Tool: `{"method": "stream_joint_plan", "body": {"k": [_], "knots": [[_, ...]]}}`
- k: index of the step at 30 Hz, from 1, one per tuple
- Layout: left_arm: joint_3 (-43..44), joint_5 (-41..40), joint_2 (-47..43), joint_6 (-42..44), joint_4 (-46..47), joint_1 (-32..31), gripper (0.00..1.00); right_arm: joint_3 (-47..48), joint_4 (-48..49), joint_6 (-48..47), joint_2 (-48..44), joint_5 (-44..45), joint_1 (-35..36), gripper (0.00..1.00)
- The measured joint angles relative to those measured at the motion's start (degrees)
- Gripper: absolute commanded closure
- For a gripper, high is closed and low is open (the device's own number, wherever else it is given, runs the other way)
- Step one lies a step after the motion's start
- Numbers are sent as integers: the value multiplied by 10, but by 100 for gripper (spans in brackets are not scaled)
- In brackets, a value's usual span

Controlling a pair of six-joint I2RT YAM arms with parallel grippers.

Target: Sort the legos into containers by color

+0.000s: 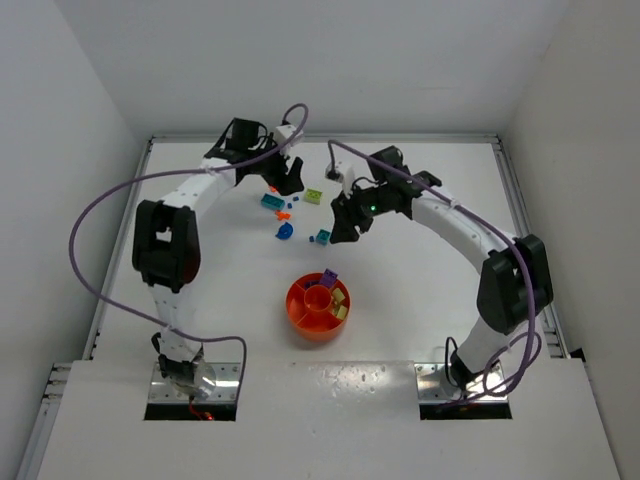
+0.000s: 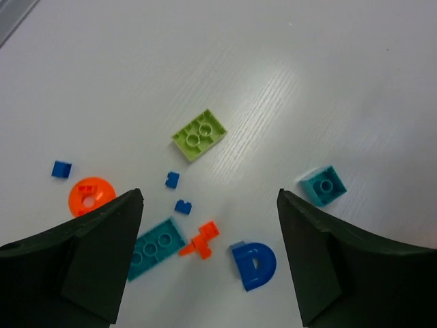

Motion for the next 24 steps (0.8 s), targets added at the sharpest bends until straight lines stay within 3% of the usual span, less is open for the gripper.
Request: {"method": "stream_joint_plan", "body": {"k": [4, 8, 14, 24], "knots": [[114, 28, 90, 114, -92, -5, 4, 9, 37, 61, 17, 0, -44, 32], [150, 43, 134, 227, -149, -3, 1, 10, 65, 119, 34, -1, -82, 21], [167, 70, 170, 354, -197, -2, 1, 10, 94, 181, 41, -10, -120, 19], [233, 64, 238, 388, -190, -1, 1, 10, 115, 212, 41, -21, -143, 18]]}}
